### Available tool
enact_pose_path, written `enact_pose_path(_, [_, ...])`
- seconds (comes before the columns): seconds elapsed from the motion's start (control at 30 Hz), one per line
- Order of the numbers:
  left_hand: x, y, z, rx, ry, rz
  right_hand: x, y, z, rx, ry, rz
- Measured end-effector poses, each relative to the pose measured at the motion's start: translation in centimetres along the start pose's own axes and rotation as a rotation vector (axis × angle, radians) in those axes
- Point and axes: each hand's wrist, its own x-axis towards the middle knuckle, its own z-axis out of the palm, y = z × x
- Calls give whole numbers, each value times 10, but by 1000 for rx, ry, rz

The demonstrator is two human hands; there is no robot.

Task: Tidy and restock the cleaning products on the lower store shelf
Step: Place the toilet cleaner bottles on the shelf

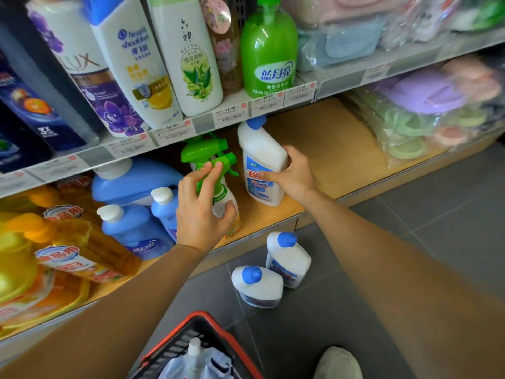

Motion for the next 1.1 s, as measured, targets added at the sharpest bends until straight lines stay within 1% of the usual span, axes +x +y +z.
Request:
enact_pose_path(0.13, [1, -2, -8, -42, -60, 29, -20, -10, -20, -37, -93, 21])
enact_pose_path(0.23, [4, -4, -18, -80, -126, 37, -38, -24, -38, -120, -182, 9])
enact_pose_path(0.33, [8, -2, -32, -39, -237, 16, -54, -45, -61, -181, -199, -6])
enact_pose_path(0.4, [9, 3, -46, -10, -281, 3, -67, -61, -76, -195, -196, -24])
enact_pose_path(0.47, [10, 11, -62, -57, -300, -26, -82, -79, -88, -188, -200, -41])
enact_pose_path(0.5, [10, 17, -71, -116, -302, -40, -90, -89, -93, -170, -202, -45])
enact_pose_path(0.57, [11, 30, -90, -317, -334, -122, -107, -107, -99, -110, -207, -52])
enact_pose_path(0.63, [10, 46, -111, -524, -444, -227, -125, -125, -101, 15, -221, -38])
enact_pose_path(0.67, [8, 52, -120, -589, -499, -261, -135, -133, -100, 91, -232, -17])
enact_pose_path(0.8, [-7, 66, -155, -689, -633, -324, -174, -158, -85, 322, -307, 98])
enact_pose_path(0.97, [-34, 72, -190, -883, -719, -301, -216, -186, -50, 565, -450, 182])
enact_pose_path(1.03, [-45, 70, -204, -919, -698, -310, -229, -192, -37, 597, -488, 208])
enact_pose_path(1.1, [-58, 63, -215, -920, -676, -340, -237, -195, -28, 535, -533, 186])
